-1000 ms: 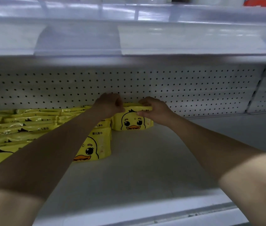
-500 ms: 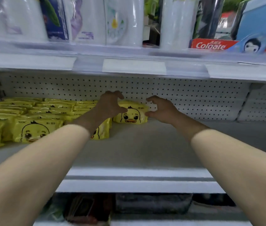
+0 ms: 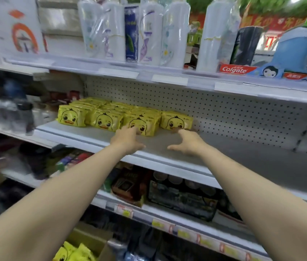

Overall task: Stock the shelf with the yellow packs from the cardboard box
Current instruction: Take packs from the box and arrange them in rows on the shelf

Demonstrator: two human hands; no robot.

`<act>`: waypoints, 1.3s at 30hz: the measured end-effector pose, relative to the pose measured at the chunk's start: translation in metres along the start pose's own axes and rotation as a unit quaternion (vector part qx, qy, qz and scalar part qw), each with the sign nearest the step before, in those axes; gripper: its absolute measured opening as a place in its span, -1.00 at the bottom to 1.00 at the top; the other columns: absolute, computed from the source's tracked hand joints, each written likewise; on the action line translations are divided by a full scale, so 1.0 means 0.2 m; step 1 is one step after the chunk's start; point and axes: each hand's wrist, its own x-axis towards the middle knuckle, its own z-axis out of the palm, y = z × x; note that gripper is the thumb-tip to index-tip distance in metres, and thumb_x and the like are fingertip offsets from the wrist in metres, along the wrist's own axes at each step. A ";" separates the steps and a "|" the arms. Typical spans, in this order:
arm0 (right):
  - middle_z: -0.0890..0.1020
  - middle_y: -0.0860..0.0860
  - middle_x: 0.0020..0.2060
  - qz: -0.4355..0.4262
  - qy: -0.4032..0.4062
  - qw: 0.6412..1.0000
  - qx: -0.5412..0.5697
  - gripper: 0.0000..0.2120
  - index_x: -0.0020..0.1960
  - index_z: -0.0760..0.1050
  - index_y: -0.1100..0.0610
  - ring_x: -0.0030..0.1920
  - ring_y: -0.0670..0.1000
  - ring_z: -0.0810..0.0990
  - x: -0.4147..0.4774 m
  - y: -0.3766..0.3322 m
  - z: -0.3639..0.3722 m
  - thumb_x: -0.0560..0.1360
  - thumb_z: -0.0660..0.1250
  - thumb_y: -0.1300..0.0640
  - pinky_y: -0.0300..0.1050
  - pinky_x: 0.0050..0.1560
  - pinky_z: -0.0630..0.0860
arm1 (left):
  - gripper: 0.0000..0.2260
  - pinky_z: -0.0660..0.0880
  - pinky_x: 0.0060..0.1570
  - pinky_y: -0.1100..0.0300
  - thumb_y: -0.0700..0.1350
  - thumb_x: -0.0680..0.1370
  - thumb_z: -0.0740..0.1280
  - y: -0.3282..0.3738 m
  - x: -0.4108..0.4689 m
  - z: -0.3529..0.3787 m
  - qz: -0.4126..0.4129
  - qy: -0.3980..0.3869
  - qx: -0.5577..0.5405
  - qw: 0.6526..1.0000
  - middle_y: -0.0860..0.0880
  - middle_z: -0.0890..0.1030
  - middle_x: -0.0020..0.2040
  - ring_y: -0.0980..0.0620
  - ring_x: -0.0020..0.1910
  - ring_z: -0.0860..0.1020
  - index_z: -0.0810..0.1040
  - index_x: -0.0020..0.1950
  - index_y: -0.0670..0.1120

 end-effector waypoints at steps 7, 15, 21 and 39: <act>0.40 0.01 0.44 -0.112 -0.042 0.992 0.037 -0.35 0.47 0.34 -0.04 0.43 0.11 0.36 -0.12 -0.34 0.18 0.46 0.47 -0.14 0.07 0.37 0.40 | -0.46 0.50 0.16 -0.10 0.15 0.45 0.46 -0.32 -0.43 -0.12 -0.101 0.004 0.007 0.995 -0.11 0.38 0.35 -0.18 0.24 0.44 0.41 0.37 0.06; 0.47 0.00 0.38 -0.197 -0.072 0.977 0.050 -0.41 0.40 0.42 -0.03 0.37 0.09 0.42 -0.10 -0.83 0.47 0.44 0.48 -0.13 0.00 0.30 0.41 | -0.48 0.47 0.17 -0.14 0.17 0.45 0.43 -0.77 -0.70 -0.22 -0.197 0.003 0.048 0.979 -0.12 0.39 0.29 -0.22 0.29 0.35 0.41 0.35 0.09; 0.56 0.03 0.26 -0.217 -0.111 0.969 0.034 -0.42 0.35 0.44 -0.01 0.25 0.08 0.52 0.06 -1.11 0.78 0.40 0.49 -0.13 -0.02 0.23 0.47 | -0.46 0.47 0.18 -0.12 0.22 0.43 0.44 -1.19 -0.66 -0.13 -0.210 -0.022 0.039 0.977 -0.11 0.42 0.26 -0.20 0.24 0.40 0.42 0.35 0.10; 0.54 0.06 0.35 0.045 -0.377 0.924 0.049 -0.39 0.41 0.42 0.04 0.32 0.12 0.51 0.29 -1.53 2.30 0.45 0.49 -0.12 -0.04 0.28 0.46 | -0.48 0.43 0.24 0.07 0.24 0.42 0.44 -2.71 -0.41 0.72 -0.143 -0.312 0.003 0.939 -0.07 0.56 0.28 -0.13 0.29 0.47 0.51 0.31 0.06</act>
